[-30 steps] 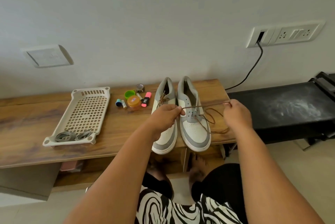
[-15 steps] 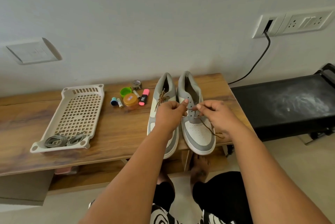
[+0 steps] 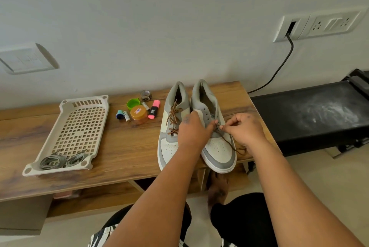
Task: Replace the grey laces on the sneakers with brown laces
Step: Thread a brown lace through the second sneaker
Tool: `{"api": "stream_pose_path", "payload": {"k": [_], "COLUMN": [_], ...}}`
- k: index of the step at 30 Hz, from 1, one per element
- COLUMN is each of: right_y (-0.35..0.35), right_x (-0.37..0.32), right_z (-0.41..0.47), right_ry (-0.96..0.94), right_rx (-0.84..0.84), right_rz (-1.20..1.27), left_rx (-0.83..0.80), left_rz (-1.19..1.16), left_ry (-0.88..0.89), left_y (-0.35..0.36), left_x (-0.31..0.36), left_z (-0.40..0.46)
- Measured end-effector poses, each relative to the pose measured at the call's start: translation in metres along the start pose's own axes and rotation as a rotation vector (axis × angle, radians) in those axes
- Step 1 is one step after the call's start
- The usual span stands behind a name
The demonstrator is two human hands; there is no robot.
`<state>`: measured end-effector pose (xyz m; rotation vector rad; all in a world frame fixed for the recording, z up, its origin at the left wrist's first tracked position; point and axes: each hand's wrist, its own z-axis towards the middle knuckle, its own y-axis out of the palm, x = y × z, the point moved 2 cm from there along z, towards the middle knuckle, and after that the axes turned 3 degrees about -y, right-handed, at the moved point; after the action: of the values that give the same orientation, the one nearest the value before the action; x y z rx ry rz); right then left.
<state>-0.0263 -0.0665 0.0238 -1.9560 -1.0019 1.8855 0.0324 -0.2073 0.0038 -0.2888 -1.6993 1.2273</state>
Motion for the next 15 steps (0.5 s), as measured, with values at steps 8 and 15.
{"api": "stream_pose_path", "payload": {"k": [8,15], "right_y": [0.001,0.009], "right_x": [0.001,-0.003], "right_z": [0.001,-0.001], "right_ry": [-0.039,-0.056], "right_rx": [-0.046,-0.033], "right_rz": [-0.074,-0.146], "left_rx": [-0.056,-0.059], "left_rz": [-0.083,-0.305], "left_ry": [-0.021,-0.086], "left_y": [-0.007,-0.008], "left_x": [0.0,-0.004], "left_z": [0.002,-0.004]}}
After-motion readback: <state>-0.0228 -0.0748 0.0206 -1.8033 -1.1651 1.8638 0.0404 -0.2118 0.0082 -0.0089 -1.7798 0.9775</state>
